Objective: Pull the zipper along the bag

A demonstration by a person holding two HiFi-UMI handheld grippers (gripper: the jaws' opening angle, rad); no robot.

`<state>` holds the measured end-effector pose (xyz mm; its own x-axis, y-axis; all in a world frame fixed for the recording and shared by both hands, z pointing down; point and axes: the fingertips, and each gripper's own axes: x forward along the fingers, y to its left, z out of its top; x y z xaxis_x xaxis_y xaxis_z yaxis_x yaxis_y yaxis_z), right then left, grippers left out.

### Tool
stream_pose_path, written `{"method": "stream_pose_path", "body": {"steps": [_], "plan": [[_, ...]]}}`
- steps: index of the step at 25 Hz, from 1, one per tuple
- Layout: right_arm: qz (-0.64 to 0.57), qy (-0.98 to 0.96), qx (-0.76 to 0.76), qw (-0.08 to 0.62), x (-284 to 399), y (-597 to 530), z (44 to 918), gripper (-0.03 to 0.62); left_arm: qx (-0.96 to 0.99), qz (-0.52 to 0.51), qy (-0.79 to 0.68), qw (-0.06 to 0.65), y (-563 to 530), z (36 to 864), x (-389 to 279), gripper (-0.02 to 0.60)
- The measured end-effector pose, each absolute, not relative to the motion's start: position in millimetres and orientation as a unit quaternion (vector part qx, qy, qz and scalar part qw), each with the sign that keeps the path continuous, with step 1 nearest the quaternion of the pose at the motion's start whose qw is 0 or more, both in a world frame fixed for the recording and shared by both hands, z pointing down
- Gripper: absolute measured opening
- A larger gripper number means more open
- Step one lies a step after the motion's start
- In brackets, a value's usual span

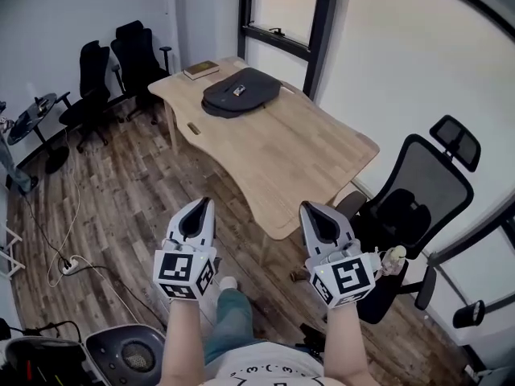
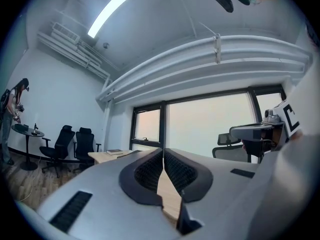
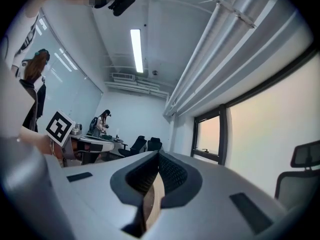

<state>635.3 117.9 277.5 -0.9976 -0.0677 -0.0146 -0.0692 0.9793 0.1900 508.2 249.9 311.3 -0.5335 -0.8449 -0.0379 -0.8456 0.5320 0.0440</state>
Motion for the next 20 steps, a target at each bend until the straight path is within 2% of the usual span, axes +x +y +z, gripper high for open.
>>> {"method": "stream_pose_path", "body": {"steps": [20], "plan": [[0.086, 0.993, -0.078, -0.033, 355, 13, 302, 0.052, -0.512, 0.015, 0.859, -0.019, 160, 331, 220, 0.021]]}}
